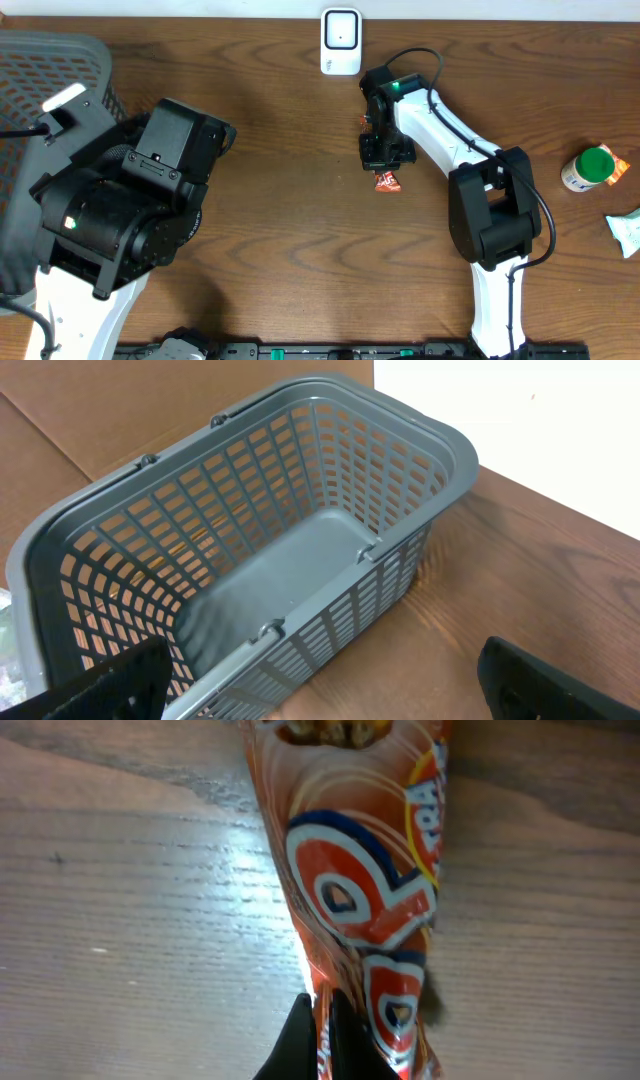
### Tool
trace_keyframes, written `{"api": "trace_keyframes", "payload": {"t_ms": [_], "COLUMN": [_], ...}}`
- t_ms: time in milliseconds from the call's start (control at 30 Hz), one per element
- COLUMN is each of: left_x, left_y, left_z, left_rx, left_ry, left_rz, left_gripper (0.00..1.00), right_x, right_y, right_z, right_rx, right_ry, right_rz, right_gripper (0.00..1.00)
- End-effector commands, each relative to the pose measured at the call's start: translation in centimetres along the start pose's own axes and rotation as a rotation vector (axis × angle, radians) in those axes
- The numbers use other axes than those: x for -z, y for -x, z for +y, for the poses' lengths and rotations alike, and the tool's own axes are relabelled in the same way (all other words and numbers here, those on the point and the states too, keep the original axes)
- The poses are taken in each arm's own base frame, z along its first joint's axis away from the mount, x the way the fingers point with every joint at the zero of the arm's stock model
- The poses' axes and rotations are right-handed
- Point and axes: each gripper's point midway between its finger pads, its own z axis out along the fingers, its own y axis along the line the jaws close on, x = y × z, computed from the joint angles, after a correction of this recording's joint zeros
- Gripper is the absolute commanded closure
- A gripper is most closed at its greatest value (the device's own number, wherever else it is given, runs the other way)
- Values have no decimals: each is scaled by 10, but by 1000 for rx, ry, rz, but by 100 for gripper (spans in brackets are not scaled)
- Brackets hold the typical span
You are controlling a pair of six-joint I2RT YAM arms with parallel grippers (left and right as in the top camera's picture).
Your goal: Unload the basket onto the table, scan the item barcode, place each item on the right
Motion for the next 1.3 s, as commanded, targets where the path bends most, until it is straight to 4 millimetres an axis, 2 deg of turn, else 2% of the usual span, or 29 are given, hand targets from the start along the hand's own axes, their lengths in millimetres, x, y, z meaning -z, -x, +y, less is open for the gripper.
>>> {"api": "trace_keyframes", "payload": {"t_ms": [0,167,233,333,500,700,800,867,1000,1133,1233,1267], "left_x": [0,0,0,0,0,0,0,0,0,0,0,0], "left_y": [0,0,0,-1,0,0,0,0,0,0,0,-1], "left_z": [6,6,6,6,6,6,6,6,6,6,6,6], "left_rx": [-10,-10,-10,-11,-10,-10,-10,-10,-10,-10,-10,-11], "left_ry": [19,19,19,19,19,19,19,19,19,19,19,19], "left_rz": [5,5,5,5,5,4,5,5,5,5,5,5], "left_gripper": [2,2,2,2,2,2,2,2,2,2,2,2], "right_x": [15,38,38,34,12,-23,-33,-34,-17,27,51,58], "right_y": [14,34,40,44,40,15,1,-1,5,16,15,13], "right_z": [0,1,2,-9,-24,-32,-32,-31,-26,-15,-13,-13], "right_rx": [-3,3,20,16,12,2,2,2,2,6,6,6], "right_ry": [11,33,31,-29,-105,-111,-97,-90,-76,-45,-36,-36], "right_rz": [-38,-114,-138,-155,-151,-73,-24,-14,-33,-76,-94,-95], "right_gripper": [99,99,99,99,99,99,99,99,99,99,98,85]}}
